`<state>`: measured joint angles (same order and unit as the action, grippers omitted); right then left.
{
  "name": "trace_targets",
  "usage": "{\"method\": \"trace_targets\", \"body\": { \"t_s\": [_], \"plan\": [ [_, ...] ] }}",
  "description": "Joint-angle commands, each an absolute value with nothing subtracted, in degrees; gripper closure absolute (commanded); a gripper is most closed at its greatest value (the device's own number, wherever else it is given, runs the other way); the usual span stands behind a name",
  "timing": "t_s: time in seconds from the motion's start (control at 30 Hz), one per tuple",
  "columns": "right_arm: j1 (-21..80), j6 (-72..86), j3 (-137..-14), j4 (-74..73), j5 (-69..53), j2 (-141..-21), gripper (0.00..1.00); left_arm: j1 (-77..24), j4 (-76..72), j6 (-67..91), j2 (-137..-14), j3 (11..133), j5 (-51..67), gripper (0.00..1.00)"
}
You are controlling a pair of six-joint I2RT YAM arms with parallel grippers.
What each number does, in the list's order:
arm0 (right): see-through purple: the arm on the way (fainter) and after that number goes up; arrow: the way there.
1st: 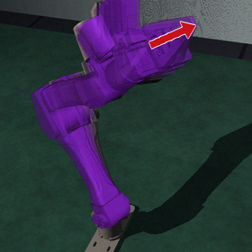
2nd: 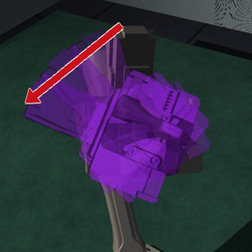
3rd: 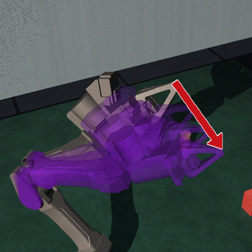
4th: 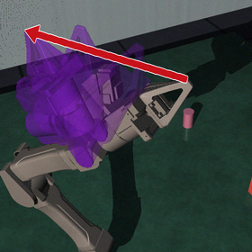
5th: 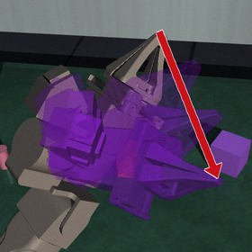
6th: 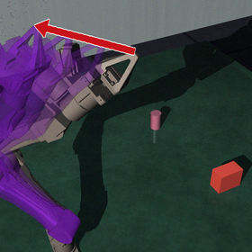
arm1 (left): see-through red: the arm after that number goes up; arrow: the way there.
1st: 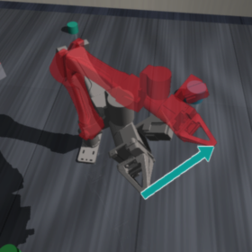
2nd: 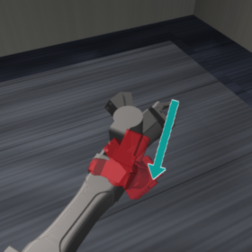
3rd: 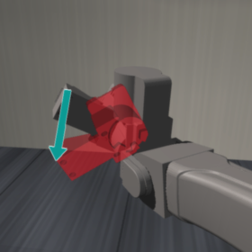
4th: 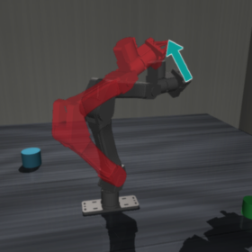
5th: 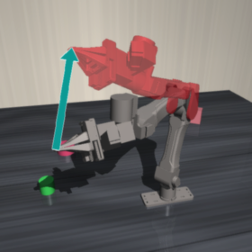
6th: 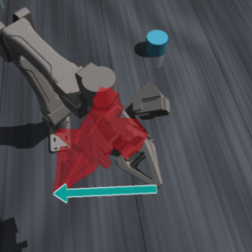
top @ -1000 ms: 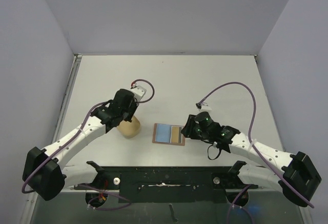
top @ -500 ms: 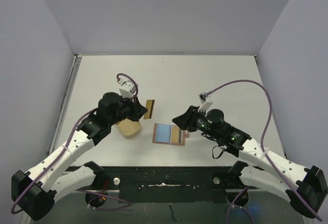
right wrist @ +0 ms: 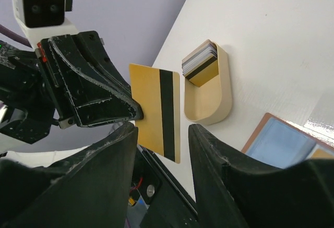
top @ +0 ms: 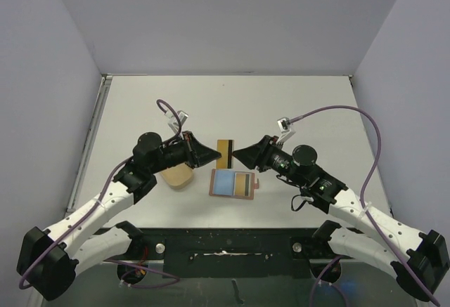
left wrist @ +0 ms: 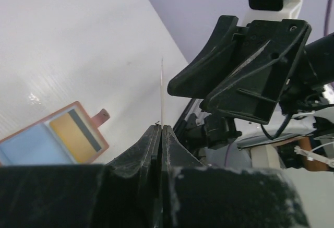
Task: Put the credit cards into the card holder
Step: Pick up the credit card from the storage box.
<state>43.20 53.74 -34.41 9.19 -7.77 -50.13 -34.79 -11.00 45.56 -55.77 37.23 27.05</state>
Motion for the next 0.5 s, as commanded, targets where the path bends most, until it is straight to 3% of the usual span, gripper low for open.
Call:
{"method": "trace_targets", "body": {
  "t_s": [0.0, 0.2, 0.47],
  "plan": [
    [42.46, 55.92, -35.28, 15.67, -9.58, -49.31, 0.55, -34.79, -23.06, 52.73, -56.33, 36.52, 31.95, 1.0],
    [42.19, 56.54, -35.1, 15.74, -10.34, -50.01, 0.55, -34.79, -26.3, 56.06, -57.25, 35.61, 33.6, 1.0],
    [42.01, 57.24, -33.66, 18.46, -11.02, -49.52, 0.83, -34.8, -26.73, 56.69, -57.48, 35.18, 33.94, 1.0]
  ]
}}
